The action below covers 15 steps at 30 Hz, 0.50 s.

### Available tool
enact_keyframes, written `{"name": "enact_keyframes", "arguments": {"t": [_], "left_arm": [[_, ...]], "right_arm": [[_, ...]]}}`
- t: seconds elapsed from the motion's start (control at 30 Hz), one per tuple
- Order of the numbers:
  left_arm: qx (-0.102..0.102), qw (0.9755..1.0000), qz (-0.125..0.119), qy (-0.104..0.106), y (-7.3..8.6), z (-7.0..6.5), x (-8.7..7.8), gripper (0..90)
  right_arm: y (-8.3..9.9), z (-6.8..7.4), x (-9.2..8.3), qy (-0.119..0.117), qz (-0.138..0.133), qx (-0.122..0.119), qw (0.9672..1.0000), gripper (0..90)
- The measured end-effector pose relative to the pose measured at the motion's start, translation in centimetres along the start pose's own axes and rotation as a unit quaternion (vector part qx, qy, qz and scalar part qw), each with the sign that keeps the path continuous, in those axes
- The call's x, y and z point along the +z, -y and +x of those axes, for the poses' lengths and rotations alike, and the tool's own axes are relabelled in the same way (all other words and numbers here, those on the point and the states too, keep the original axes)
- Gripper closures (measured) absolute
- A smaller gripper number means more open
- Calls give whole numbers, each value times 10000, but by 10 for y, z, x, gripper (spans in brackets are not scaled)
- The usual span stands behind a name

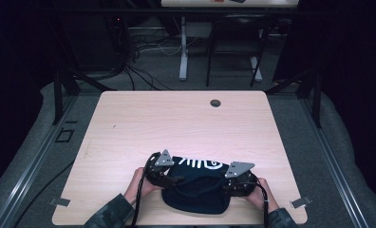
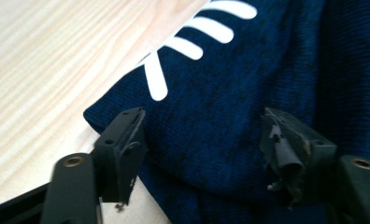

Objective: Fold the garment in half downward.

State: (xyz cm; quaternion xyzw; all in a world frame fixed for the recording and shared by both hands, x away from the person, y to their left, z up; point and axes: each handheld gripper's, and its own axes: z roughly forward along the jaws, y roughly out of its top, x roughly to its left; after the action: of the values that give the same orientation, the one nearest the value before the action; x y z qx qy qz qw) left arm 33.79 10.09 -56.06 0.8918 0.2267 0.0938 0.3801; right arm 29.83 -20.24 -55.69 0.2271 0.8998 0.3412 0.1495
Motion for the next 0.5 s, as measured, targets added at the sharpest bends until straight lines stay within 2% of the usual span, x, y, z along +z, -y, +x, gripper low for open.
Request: {"name": "enact_keyframes", "arguments": {"t": [0.13, 0.23, 0.27, 0.3, 0.37, 0.4, 0.5], "left_arm": [[-25, 10000, 66, -61, 2, 0, 2, 279], [-42, 9999, 102, -79, 3, 0, 4, 268], [-32, 9999, 115, -76, 3, 0, 4, 267], [-28, 9999, 115, -88, 3, 0, 4, 267], [-34, 9999, 106, -117, 4, -1, 4, 267], [-12, 9998, 137, -131, 4, -2, 4, 264], [48, 9997, 171, -159, 4, -3, 5, 231]], "right_arm": [[3, -7, -9, -181, -47, 202, 9996, 432], [6, -12, -17, -235, -90, 346, 9991, 409], [8, -16, -25, -261, -144, 444, 9986, 403], [8, -16, -25, -261, -144, 444, 9986, 403], [10, -21, -34, -260, -353, 616, 9971, 402], [11, -23, -38, -285, -482, 752, 9956, 404], [9, -30, -50, -226, -1002, 1299, 9862, 411]]}}
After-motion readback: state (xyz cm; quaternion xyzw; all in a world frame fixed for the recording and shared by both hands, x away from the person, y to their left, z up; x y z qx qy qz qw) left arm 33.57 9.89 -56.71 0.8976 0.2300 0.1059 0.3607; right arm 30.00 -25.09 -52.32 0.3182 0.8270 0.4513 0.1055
